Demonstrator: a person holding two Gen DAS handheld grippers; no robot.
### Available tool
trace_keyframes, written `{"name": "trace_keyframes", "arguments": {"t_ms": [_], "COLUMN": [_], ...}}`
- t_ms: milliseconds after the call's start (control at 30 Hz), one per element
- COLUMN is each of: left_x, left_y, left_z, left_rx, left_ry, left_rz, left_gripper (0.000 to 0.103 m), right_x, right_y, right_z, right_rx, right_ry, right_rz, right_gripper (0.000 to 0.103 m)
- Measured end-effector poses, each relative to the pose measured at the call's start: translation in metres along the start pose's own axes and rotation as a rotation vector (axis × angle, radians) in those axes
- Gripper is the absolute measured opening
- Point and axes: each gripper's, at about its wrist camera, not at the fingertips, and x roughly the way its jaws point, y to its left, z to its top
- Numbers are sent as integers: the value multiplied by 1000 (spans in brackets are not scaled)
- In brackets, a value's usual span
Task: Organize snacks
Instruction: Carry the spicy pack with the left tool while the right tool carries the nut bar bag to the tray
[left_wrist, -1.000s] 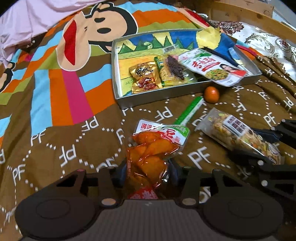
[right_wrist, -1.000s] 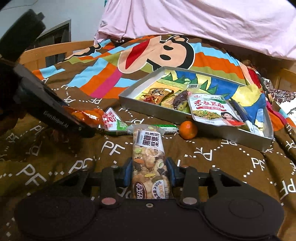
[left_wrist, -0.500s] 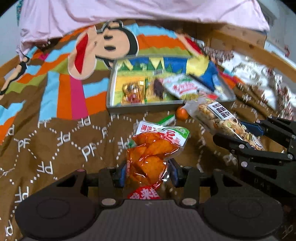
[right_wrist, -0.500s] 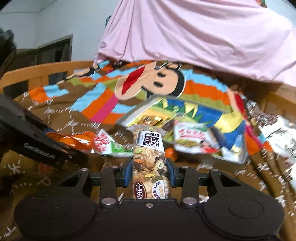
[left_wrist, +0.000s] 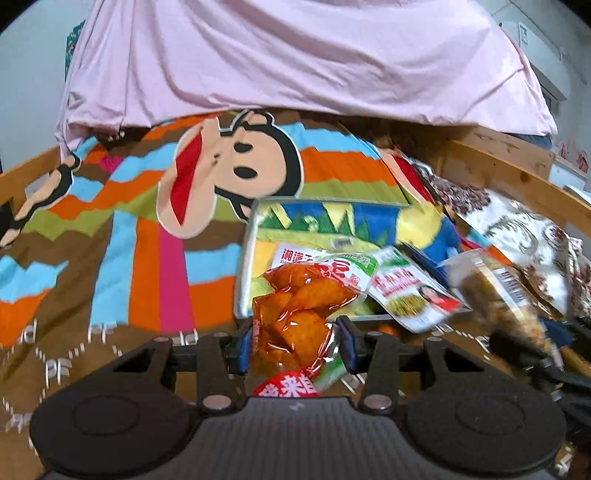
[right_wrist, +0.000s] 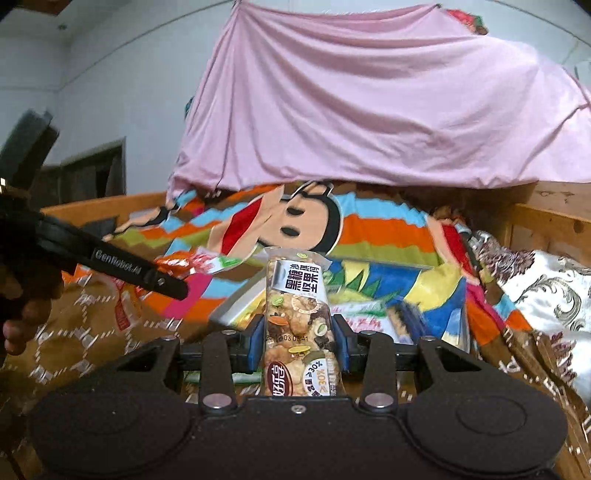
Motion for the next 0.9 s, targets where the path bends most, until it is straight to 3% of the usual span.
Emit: {"name": "trace_keyframes", "arguments": {"t_ms": [333,533,900], "left_x": [89,138,183], "left_y": [29,47,58], "left_z": [34,25,3], "left_rx": [-91,-179,-217], "left_ry": [-59,-22,-14], "left_rz": [-53,-143,-147], "left_gripper": [49,49,49], "right_x": [77,134,217], "right_y": [-2,-3,2], "right_z": [33,40,26], "right_rx": [-68,-117,-146], "right_ry": [-19,49,175], "right_rz": [-81,-118,-150], "right_gripper": [40,40,40]}}
